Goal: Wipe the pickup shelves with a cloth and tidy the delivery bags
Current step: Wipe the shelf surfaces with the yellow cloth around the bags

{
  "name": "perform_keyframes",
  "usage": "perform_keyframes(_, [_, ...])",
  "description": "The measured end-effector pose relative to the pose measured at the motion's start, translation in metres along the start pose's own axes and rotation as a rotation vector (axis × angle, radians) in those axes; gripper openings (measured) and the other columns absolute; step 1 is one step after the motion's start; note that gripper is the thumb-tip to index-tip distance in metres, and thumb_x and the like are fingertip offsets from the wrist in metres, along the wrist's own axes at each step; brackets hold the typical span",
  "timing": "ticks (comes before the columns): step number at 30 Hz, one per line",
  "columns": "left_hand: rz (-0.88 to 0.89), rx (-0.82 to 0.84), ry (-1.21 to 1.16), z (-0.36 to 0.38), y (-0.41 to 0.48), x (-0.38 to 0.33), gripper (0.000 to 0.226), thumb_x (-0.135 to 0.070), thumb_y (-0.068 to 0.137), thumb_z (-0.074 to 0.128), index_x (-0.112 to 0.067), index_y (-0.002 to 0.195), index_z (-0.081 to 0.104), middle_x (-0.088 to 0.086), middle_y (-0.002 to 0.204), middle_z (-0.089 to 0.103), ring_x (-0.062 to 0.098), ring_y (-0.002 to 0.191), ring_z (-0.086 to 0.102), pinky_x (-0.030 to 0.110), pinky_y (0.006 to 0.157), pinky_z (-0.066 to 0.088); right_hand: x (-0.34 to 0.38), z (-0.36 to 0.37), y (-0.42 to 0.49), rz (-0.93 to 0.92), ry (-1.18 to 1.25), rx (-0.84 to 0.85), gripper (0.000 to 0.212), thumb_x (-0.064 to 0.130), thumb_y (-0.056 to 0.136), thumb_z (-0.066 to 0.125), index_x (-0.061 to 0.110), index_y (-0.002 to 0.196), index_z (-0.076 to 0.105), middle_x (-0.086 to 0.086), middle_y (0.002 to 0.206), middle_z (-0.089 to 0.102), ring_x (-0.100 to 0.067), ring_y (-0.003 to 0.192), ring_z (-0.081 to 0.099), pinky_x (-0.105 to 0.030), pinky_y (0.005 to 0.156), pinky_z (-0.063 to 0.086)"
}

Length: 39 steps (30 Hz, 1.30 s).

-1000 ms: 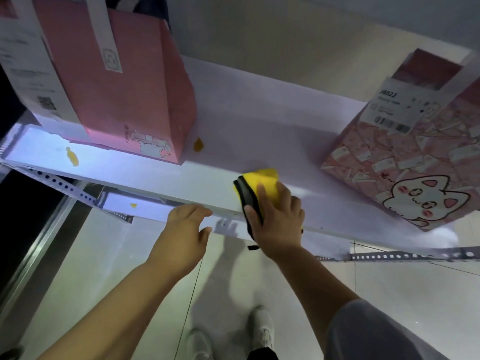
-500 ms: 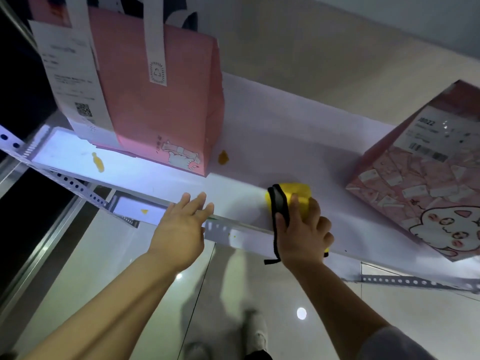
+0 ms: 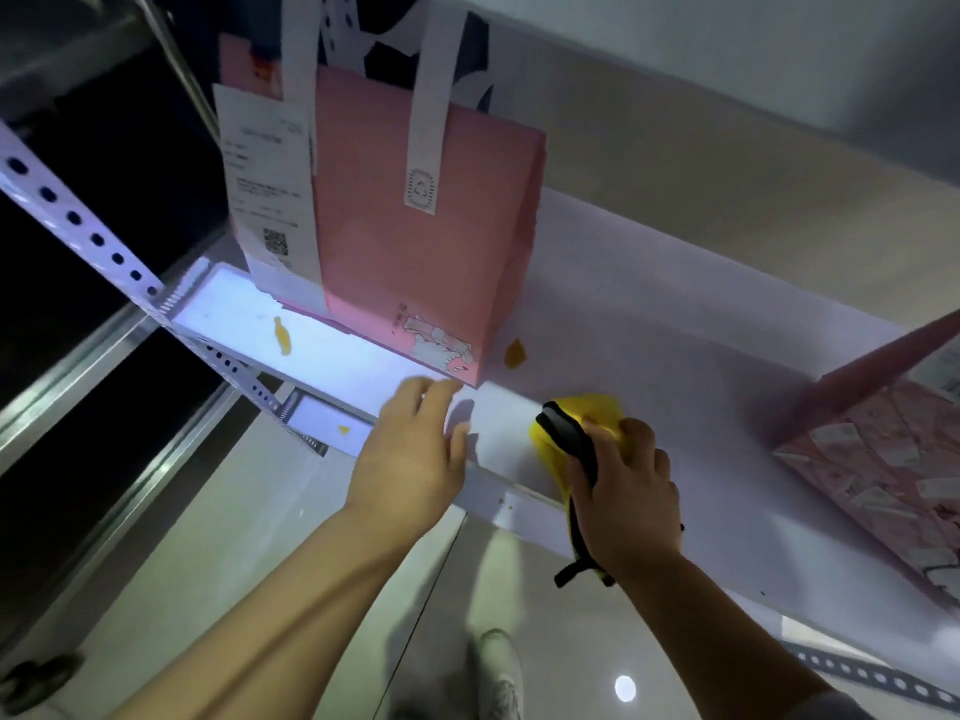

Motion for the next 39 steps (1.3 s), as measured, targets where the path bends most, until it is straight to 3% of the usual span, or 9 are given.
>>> perform_keyframes(6, [-0.292,-0.13,-0.038,-0.002,0.038,-0.008,0.096,-0.046,0.075,0.07,-0.006,0.142,0.014,0.015,0.148,0.011,0.04,0.126,0.033,0.044,0.099,0.036,0.005,-0.005,0.026,-0.022,-0.043,-0.008,0.04,0.035,0.089,0.052,0.02,0.126,0.052,-0.014,0.132,0.038,-0.039,0.103,0.047,-0.044,0.079,0.045])
perform_keyframes(12, [-0.301,-0.213,-0.146,0.005,0.071,-0.002,0.108,-0.035,0.071,0.072,-0.012,0.145,-0.003,0.009,0.152,-0.002,0.042,0.112,0.048,0.037,0.087,0.042,0.002,0.0,0.029,-0.032,0.029,-0.028,0.043,0.036,0.089,0.056,0.018,0.128,0.051,-0.017,0.133,0.039,-0.043,0.102,0.048,-0.049,0.076,0.05])
perform_keyframes(15, [-0.293,-0.219,-0.123,0.006,0.086,0.006,0.103,-0.037,0.073,0.069,-0.015,0.146,0.001,0.014,0.155,-0.005,0.041,0.097,0.059,0.028,0.071,0.038,0.001,0.003,0.03,-0.029,0.032,-0.04,0.043,0.036,0.088,0.057,0.019,0.128,0.053,-0.017,0.133,0.04,-0.043,0.102,0.049,-0.048,0.077,0.049])
perform_keyframes(18, [-0.229,-0.229,-0.056,0.002,0.1,0.012,0.091,-0.034,0.077,0.065,-0.007,0.145,0.011,0.019,0.153,0.006,0.042,0.083,0.062,0.03,0.063,0.041,0.0,0.005,0.03,-0.028,0.05,-0.068,0.041,0.032,0.087,0.061,0.017,0.126,0.055,-0.019,0.132,0.042,-0.044,0.099,0.051,-0.047,0.075,0.049])
perform_keyframes(20, [-0.197,-0.235,-0.048,-0.002,0.11,0.015,0.084,-0.031,0.08,0.064,-0.005,0.144,0.017,0.019,0.151,0.014,0.04,0.088,0.062,0.037,0.067,0.047,0.0,0.006,0.029,-0.026,0.052,-0.08,0.041,0.032,0.086,0.062,0.019,0.125,0.056,-0.018,0.132,0.043,-0.044,0.098,0.052,-0.045,0.072,0.048])
perform_keyframes(24, [-0.165,-0.208,-0.106,-0.009,0.125,0.022,0.08,-0.026,0.083,0.062,-0.003,0.144,0.016,0.017,0.15,0.017,0.034,0.117,0.05,0.041,0.093,0.045,-0.001,0.01,0.029,-0.043,0.058,-0.111,0.042,0.03,0.083,0.067,0.02,0.122,0.058,-0.018,0.127,0.046,-0.044,0.095,0.054,-0.045,0.069,0.048])
perform_keyframes(30, [-0.213,-0.128,-0.016,-0.01,0.1,0.026,0.078,-0.033,0.082,0.063,-0.011,0.144,0.021,0.016,0.15,0.015,0.04,0.106,0.055,0.04,0.084,0.047,-0.004,0.012,0.028,-0.098,0.117,-0.161,0.041,0.025,0.08,0.071,0.016,0.119,0.062,-0.022,0.12,0.051,-0.045,0.093,0.057,-0.046,0.068,0.052])
perform_keyframes(35, [-0.135,-0.048,0.124,-0.001,0.051,0.044,0.046,-0.032,0.081,0.065,-0.01,0.12,0.053,0.013,0.136,0.04,0.037,0.12,0.036,0.045,0.098,0.037,0.005,0.006,0.026,-0.342,0.162,-0.247,0.04,0.044,0.087,0.053,0.021,0.118,0.062,-0.019,0.115,0.057,-0.039,0.094,0.057,-0.041,0.076,0.05])
perform_keyframes(39, [-0.025,-0.022,0.192,0.007,0.03,0.056,0.028,-0.013,0.063,0.082,-0.002,0.086,0.069,0.02,0.106,0.064,0.045,0.099,0.057,0.05,0.084,0.047,0.028,0.008,0.03,-0.665,0.036,-0.225,0.033,0.046,0.095,0.038,0.03,0.119,0.055,-0.012,0.122,0.054,-0.041,0.087,0.06,-0.042,0.074,0.05])
Point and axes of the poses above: each hand's wrist, its own y-axis towards the middle knuckle, its own z-axis out of the palm, x = y × z, the point moved 1 cm from there along y, towards the middle knuckle
